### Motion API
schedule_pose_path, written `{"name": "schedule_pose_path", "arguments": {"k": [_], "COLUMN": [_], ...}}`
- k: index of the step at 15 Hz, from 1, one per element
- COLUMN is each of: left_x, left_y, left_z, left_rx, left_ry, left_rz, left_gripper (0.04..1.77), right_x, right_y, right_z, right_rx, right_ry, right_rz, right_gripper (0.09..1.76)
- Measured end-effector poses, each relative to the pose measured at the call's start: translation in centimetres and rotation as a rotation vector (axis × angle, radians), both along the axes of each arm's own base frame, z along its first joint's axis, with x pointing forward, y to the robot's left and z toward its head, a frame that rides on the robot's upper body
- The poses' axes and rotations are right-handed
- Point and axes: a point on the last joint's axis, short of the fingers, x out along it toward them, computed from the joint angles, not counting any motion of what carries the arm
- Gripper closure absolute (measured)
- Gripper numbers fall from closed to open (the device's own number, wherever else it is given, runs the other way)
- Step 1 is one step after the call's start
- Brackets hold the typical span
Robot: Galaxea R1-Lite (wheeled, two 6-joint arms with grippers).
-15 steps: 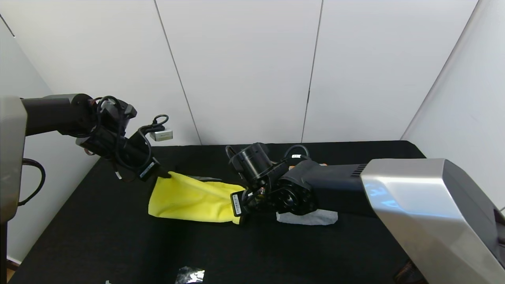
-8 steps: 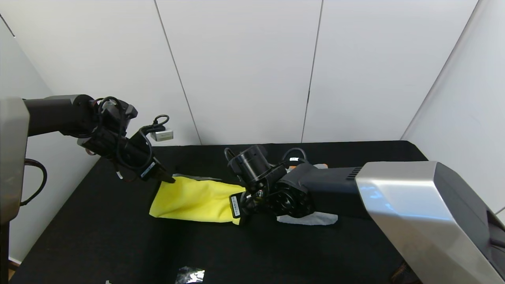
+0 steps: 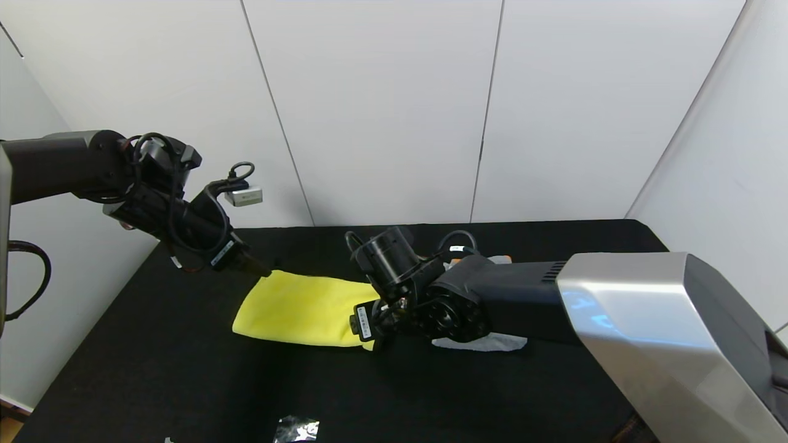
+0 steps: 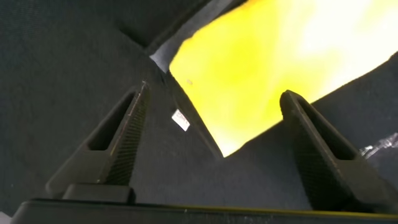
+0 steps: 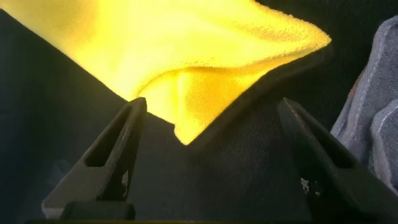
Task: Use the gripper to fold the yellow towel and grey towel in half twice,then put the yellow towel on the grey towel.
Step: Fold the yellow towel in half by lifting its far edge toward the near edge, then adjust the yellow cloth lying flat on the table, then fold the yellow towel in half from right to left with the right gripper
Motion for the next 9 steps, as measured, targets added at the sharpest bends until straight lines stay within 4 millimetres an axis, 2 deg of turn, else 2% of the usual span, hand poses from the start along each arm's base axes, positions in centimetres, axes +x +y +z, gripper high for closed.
{"name": "schedule_pose_path", "arguments": {"k": [5,9], "left_x": [-0.9,-1.5], "left_y": [0.0,0.6], "left_z": [-0.2,0.4], "left_rx": [-0.021,-0.034], "left_ry": [0.080,0.091], "left_rz": [0.028,0.062], "left_gripper": [0.20,0.16], "right_x": [-0.1,-1.3], "right_y": [-0.1,0.4], "right_z": [0.3,0.1], "right_rx": [0.004,0.012], "right_ry": [0.001,0.063], "right_rz": [-0.040,-0.073], "right_gripper": [0.23,0.20]}}
